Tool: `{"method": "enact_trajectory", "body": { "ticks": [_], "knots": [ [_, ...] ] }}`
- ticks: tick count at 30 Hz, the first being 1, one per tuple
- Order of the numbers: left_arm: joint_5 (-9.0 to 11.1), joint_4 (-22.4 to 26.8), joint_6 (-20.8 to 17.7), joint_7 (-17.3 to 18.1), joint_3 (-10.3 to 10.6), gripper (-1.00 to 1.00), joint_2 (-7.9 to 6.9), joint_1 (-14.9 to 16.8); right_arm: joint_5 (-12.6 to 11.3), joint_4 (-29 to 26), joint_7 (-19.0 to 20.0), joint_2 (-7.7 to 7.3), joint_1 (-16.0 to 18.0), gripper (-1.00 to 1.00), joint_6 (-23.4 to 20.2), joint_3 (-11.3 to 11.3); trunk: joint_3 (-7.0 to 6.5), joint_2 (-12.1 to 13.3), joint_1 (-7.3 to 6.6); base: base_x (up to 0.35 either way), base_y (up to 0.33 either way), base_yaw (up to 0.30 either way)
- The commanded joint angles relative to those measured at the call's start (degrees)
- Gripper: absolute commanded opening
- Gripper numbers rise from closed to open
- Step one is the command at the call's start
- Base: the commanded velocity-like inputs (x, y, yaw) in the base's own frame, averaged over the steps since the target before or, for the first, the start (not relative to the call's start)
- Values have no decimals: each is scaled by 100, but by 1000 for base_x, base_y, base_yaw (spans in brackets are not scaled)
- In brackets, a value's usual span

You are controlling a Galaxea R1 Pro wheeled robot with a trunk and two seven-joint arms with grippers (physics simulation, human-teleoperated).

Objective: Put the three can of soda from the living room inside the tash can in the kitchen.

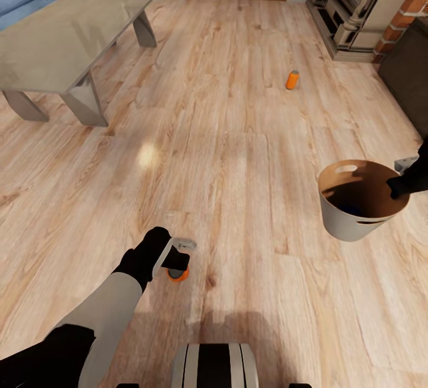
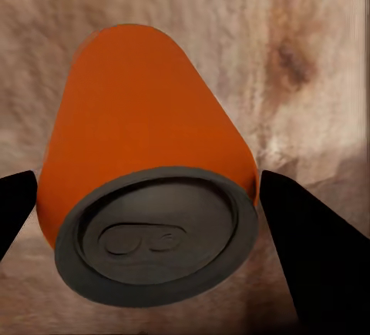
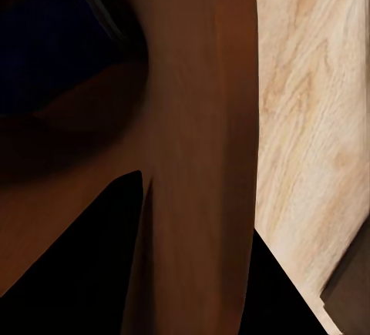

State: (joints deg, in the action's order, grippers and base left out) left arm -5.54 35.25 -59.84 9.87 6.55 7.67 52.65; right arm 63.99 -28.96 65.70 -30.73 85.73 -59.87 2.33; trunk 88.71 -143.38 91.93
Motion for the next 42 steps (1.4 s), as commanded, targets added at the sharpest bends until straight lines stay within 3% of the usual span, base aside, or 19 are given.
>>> {"method": "enact_trajectory", "body": {
  "ticks": [1,4,7,10,12,15,16,18,20,21,22,23,24,25,27,29,33,37,42],
  "knots": [
    [0,1,-7,6,2,-100,-4,0,-15,2,4,23,-1,-100,-13,-8,-23,2,-2,0,0,0],
    [-7,0,-16,33,-2,-100,-25,1,-15,5,4,75,-2,-100,-13,-11,-89,6,-10,0,0,0],
    [-28,-33,-16,378,17,-100,-53,72,-21,11,4,196,-35,-100,-13,-31,-156,10,-18,0,0,0],
    [-40,-182,-16,787,21,-100,-100,505,-59,52,9,268,-54,-100,-13,-48,-222,14,-25,0,0,0],
    [-44,-515,-16,1059,21,-100,-216,872,-80,142,11,354,-64,-100,-13,-60,-258,92,-69,0,0,0],
    [-57,-1222,-16,1914,25,-100,-546,1584,-96,287,12,548,-77,-100,-13,-88,-312,213,-135,0,0,0],
    [-73,-1494,-16,2598,32,-100,-762,1969,-101,398,13,661,-115,-100,-13,-95,-330,253,-157,0,0,0],
    [-96,-1636,-16,3276,85,-100,-960,2265,-103,506,14,777,-172,-100,-13,-98,-366,333,-200,0,0,0],
    [-109,-1709,-16,3976,267,-100,-1133,2533,-105,574,9,921,-221,-100,-13,-100,-402,413,-244,0,0,0],
    [-118,-1739,-16,4765,656,-100,-1315,2765,-104,609,-6,1086,-295,-100,-13,-101,-420,453,-266,0,0,0],
    [-122,-1738,-16,5039,810,-100,-1381,2837,-104,615,-12,1144,-332,-100,-13,-101,-438,493,-288,0,0,0],
    [-129,-1733,-16,5608,1121,-100,-1522,2988,-105,620,-25,1252,-410,-100,-13,-101,-456,533,-310,0,0,0],
    [-131,-1731,-16,5890,1265,-100,-1592,3067,-105,621,-30,1296,-445,-100,-13,-101,-474,574,-332,0,0,0],
    [-136,-1730,-16,6432,1516,-100,-1729,3242,-105,627,-40,1368,-498,-100,-13,-101,-492,614,-354,0,0,0],
    [-143,-1742,-16,7183,1824,-100,-1897,3546,-106,636,-48,1460,-546,-100,-13,-103,-528,694,-398,0,0,0],
    [-144,-1738,-16,7695,2083,-100,-1978,3801,-106,641,-53,1531,-570,-100,-13,-103,-564,774,-442,0,0,0],
    [-141,-1712,-16,8013,2339,-100,-1971,4226,-106,645,-61,1705,-595,-100,-13,-111,-635,935,-530,0,0,0],
    [-141,-1700,-16,8013,2395,-100,-1684,4603,-106,644,-65,1915,-622,-100,-13,-112,-707,1095,-618,0,0,0],
    [-145,-1714,-16,8013,2417,-100,-882,4962,-106,638,-76,2315,-697,-100,-13,-118,-797,1296,-728,0,0,0]
  ]
}}
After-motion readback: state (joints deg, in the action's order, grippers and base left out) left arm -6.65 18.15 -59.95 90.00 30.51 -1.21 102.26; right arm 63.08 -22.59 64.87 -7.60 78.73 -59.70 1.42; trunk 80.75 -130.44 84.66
